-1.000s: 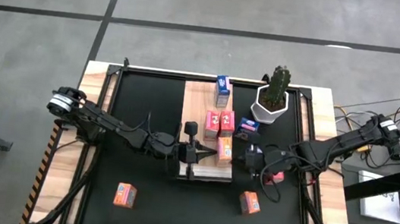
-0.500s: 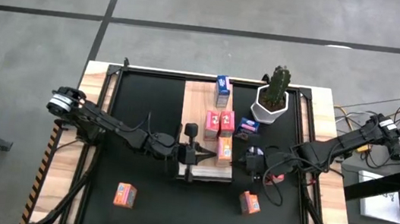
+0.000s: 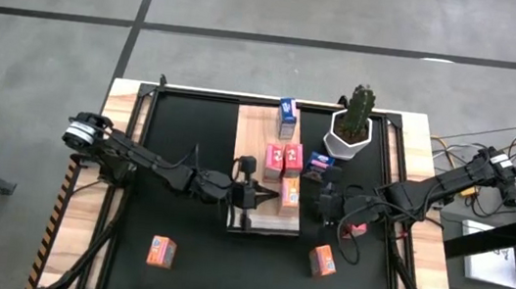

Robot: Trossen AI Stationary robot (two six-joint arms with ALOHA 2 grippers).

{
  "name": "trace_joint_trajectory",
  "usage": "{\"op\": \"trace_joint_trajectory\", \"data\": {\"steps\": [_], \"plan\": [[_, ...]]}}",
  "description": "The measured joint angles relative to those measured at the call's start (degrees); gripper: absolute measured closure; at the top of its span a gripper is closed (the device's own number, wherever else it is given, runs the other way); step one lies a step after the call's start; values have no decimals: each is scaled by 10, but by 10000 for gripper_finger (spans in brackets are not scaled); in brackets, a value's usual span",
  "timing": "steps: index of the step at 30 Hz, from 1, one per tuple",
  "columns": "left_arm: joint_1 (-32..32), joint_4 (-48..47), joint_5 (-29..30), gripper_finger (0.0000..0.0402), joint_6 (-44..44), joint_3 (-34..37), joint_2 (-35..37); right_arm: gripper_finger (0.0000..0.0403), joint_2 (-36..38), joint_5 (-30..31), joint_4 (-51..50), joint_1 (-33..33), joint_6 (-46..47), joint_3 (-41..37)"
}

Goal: Stack cereal on shelf
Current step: Put the right orange cereal box on the shelf

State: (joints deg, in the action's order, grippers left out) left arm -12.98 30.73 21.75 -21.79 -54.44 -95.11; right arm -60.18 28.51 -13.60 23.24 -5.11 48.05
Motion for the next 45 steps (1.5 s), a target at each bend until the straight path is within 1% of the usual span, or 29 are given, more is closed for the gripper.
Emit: {"op": "trace_joint_trajectory", "data": {"steps": [4, 12, 17, 21, 28, 33, 38, 45], "plan": [[0, 18, -2, 402, -1, -1, -10, 394, 0, -1, 9, 0, -5, 0], [0, 17, -2, 402, -2, -6, -10, 394, 0, -7, 12, 0, -5, 0], [0, 16, -3, 402, -2, -15, -10, 394, 0, -35, 36, 1, -20, 0], [0, 13, -3, 402, -2, -18, -11, 394, 0, -36, 36, 1, -23, 0], [0, 12, -27, 402, -2, -18, -11, 394, 0, -30, 32, 1, -23, 0], [-1, 12, -30, 402, 1, -18, -11, 394, 0, -25, 24, 1, -20, 0], [-1, 16, -33, 402, 2, -18, -11, 394, 0, 15, -1, 0, -15, -1], [-1, 16, -33, 402, 2, -18, -11, 394, 0, 15, 1, 0, -15, -1]]}}
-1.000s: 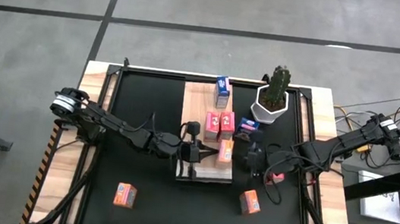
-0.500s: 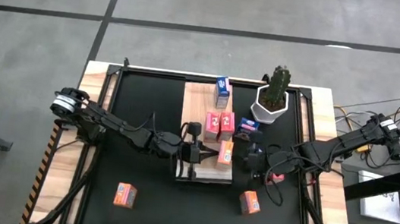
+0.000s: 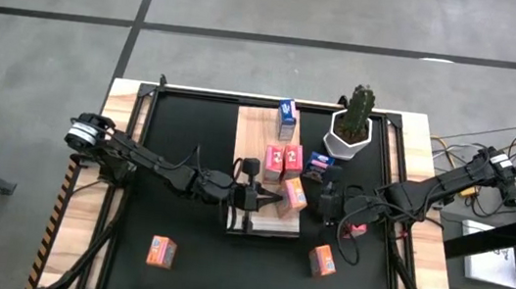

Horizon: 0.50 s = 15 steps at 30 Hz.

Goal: Stack cereal on shelf
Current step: Put the right orange cereal box on the shelf

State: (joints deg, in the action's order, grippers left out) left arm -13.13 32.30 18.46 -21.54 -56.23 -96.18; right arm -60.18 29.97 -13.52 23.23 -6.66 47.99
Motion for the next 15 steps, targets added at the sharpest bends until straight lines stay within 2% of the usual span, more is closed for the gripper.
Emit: {"op": "trace_joint_trajectory", "data": {"steps": [15], "plan": [[0, -36, 5, 402, 0, 0, 10, 394, 1, -4, 1, 1, 0, 4]]}}
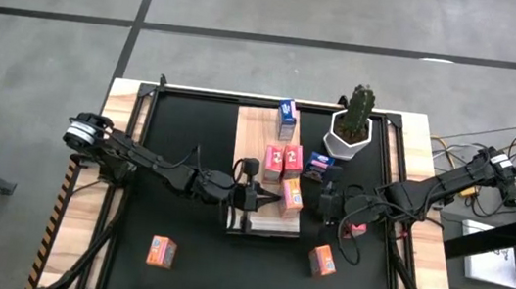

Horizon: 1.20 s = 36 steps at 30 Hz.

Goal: Stack cereal on shelf
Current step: Put the right orange cereal box on the shelf

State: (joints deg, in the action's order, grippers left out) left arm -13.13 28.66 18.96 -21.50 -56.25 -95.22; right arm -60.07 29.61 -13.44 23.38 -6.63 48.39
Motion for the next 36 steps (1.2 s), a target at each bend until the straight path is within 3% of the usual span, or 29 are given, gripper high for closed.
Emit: {"op": "trace_joint_trajectory", "data": {"steps": [11, 20, 24, 36], "plan": [[-2, -50, 0, 402, 0, 0, 34, 394, 1, 5, -81, 0, 8, 52], [-19, -131, 1, 402, -4, 0, 89, 394, 1, 5, -215, 0, 16, 153], [-29, -173, 1, 402, -4, 0, 115, 394, 1, -1, -225, -1, -15, 194], [-36, -217, 1, 402, 0, 0, 138, 394, -11, -157, -140, -66, -95, 198]]}}
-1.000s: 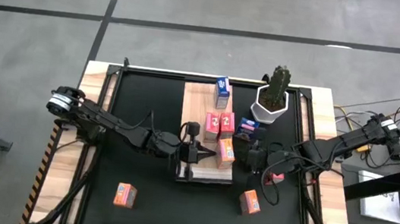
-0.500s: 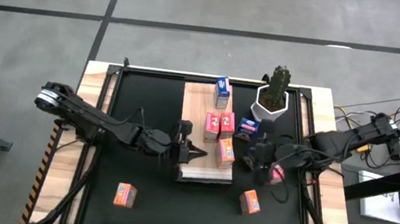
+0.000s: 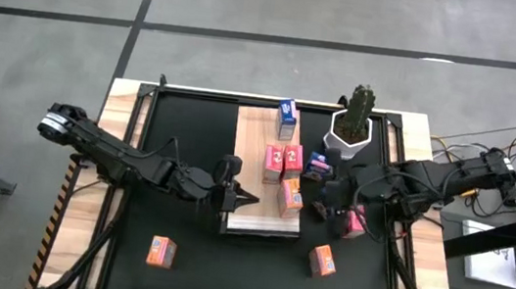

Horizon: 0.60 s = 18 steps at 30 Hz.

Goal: Stack cereal on shelf
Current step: Put the right orange cereal box on the shelf

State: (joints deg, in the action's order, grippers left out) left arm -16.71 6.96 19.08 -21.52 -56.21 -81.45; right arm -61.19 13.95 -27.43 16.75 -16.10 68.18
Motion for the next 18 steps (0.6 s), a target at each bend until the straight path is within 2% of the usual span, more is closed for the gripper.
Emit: {"op": "trace_joint_trajectory", "data": {"steps": [5, 18], "plan": [[0, -3, 0, 402, 0, 0, 0, 394, -34, -52, 32, -30, -23, -1], [0, -8, 0, 402, 0, 0, 0, 394, -72, -49, 33, -48, -24, -1]]}}
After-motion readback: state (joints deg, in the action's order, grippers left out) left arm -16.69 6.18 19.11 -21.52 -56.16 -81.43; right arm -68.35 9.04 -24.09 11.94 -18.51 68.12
